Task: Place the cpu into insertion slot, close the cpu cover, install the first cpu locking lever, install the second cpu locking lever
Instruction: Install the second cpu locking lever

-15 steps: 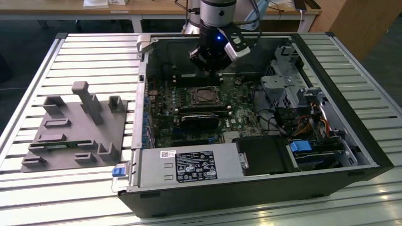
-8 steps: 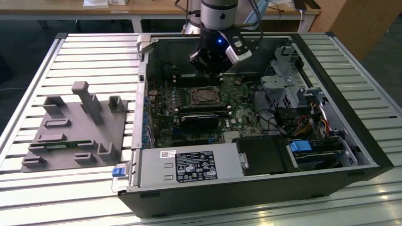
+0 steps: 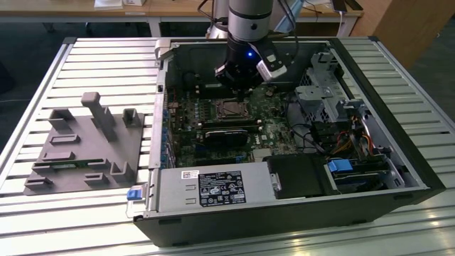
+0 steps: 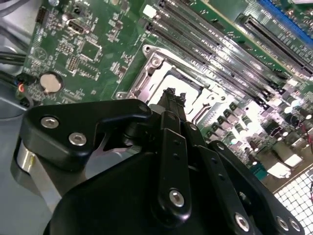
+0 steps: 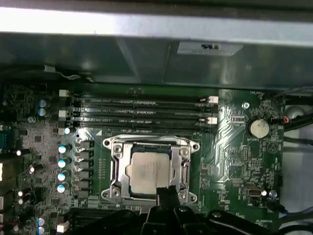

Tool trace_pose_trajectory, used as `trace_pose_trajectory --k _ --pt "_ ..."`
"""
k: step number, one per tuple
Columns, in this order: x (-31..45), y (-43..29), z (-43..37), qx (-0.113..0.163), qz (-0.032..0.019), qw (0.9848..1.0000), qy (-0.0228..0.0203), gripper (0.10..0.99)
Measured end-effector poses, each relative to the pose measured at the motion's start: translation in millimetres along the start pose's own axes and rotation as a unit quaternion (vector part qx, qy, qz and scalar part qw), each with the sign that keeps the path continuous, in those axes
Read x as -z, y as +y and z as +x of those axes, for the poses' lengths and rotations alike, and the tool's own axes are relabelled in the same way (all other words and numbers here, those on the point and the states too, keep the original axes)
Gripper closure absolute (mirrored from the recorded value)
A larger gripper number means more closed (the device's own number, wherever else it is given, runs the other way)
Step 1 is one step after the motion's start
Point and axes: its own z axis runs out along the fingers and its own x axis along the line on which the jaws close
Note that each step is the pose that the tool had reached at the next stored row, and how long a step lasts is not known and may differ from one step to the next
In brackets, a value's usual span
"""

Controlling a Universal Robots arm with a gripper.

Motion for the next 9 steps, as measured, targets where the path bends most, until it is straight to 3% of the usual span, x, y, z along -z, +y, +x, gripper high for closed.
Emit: trace_pose_trajectory --k 5,9 --pt "-3.4 -5.5 0.2 0.0 -0.0196 0.9998 -0.0003 0.98" --pt "-4.4 -11.5 0.3 0.0 -0.0221 0.9998 -0.0003 0.98"
